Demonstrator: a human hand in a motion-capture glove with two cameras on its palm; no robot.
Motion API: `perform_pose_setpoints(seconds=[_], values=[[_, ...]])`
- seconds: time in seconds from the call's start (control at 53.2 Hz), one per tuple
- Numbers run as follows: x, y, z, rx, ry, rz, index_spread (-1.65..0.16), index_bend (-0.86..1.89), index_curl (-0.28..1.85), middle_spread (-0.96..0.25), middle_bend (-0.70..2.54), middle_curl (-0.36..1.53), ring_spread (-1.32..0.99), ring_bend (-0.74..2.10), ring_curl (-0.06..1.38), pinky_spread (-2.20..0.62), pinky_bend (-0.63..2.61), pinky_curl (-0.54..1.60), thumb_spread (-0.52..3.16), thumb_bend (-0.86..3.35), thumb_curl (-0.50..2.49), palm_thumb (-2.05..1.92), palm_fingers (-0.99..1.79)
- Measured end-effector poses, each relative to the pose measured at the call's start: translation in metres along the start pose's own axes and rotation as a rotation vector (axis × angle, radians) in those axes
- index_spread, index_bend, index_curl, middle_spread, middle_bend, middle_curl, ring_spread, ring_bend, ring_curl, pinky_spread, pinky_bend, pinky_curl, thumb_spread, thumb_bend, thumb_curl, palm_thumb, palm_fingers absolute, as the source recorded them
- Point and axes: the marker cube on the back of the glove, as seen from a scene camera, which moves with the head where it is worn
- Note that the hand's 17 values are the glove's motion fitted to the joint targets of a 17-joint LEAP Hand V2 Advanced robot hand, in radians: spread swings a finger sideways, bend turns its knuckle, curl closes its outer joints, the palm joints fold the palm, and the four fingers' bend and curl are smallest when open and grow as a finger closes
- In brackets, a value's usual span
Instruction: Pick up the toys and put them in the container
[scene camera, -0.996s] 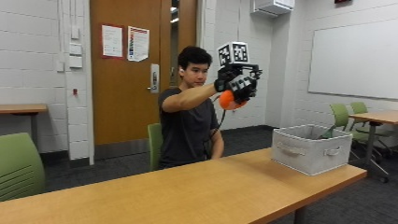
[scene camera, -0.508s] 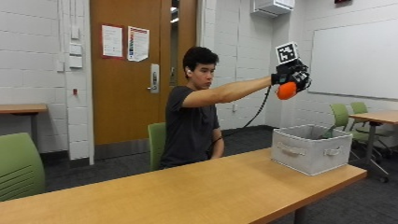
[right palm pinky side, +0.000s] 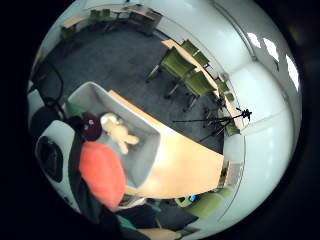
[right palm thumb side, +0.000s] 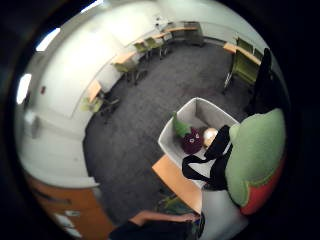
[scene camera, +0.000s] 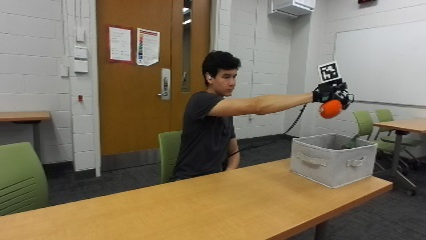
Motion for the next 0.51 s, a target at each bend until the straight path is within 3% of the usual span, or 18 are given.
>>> perform_pose_setpoints(seconds=[0.132, 0.207, 0.226, 0.338, 0.508], values=[[-0.007, 0.003, 0.023, -0.106, 0.011, 0.042, -0.46, 0.12, 1.73, -0.40, 0.78, 0.74, -0.41, 1.15, 0.48, -0.43, 0.84, 0.38, 0.87, -0.02, 1.04, 0.42, 0.96], [-0.055, -0.006, 0.036, -0.119, 0.148, 0.134, -0.46, -0.01, 1.59, -0.31, 0.45, 0.67, -0.32, 0.88, 0.47, -0.27, 1.05, 0.51, 0.97, -0.17, 0.85, 0.04, -0.05], [-0.059, -0.006, 0.038, -0.124, 0.176, 0.162, -0.45, -0.01, 1.56, -0.29, 0.42, 0.66, -0.29, 0.83, 0.46, -0.25, 1.10, 0.52, 0.98, -0.15, 0.82, 0.00, -0.12], [-0.045, 0.009, 0.033, -0.128, 0.188, 0.148, -0.44, -0.02, 1.34, -0.20, 0.35, 0.57, -0.21, 0.68, 0.31, -0.13, 1.15, 0.44, 1.01, -0.11, 0.68, -0.11, -0.13], [-0.029, 0.043, 0.014, -0.145, 0.143, 0.156, -0.42, 0.02, 1.06, -0.14, 0.35, 0.54, -0.19, 0.70, 0.29, -0.07, 1.12, 0.41, 1.04, -0.10, 0.51, -0.13, -0.11]])
